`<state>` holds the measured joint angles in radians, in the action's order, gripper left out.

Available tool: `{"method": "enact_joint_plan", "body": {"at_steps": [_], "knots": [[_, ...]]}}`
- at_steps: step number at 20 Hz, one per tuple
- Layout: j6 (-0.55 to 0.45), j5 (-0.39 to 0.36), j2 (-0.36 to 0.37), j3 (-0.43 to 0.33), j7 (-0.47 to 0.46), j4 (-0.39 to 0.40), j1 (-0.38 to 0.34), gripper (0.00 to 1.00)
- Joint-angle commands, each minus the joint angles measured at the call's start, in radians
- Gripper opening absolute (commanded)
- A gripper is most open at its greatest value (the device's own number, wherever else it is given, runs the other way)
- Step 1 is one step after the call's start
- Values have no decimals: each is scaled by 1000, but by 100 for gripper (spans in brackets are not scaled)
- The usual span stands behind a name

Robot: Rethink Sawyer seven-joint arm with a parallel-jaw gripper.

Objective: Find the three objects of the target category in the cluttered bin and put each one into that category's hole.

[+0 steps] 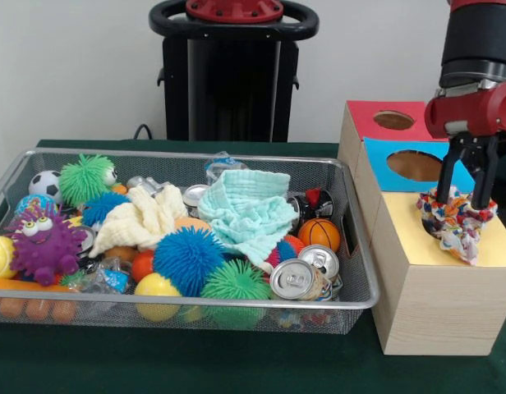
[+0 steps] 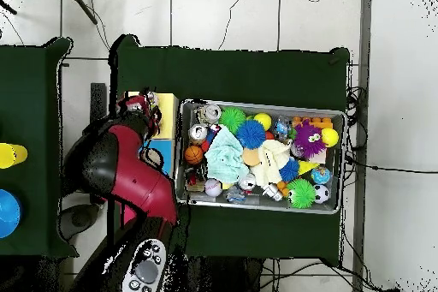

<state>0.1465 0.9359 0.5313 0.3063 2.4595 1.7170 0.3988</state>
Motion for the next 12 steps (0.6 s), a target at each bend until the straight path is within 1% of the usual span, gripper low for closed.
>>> {"method": "enact_joint_plan", "body": {"at_steps": [1,2,3,4,5,8,9,10,12], "knots": [[-258,64,-94,99,171,-3,49,100],[-349,47,-121,159,200,-37,73,100],[-396,29,-133,184,219,-55,80,100],[-466,-2,-153,221,243,-81,90,100],[-483,-15,-157,225,249,-86,89,100],[-558,-42,-191,258,287,-132,95,100],[-573,-47,-187,262,291,-128,95,100],[-613,-59,-191,274,301,-139,97,100],[-638,-62,-188,279,302,-136,96,100]]}}
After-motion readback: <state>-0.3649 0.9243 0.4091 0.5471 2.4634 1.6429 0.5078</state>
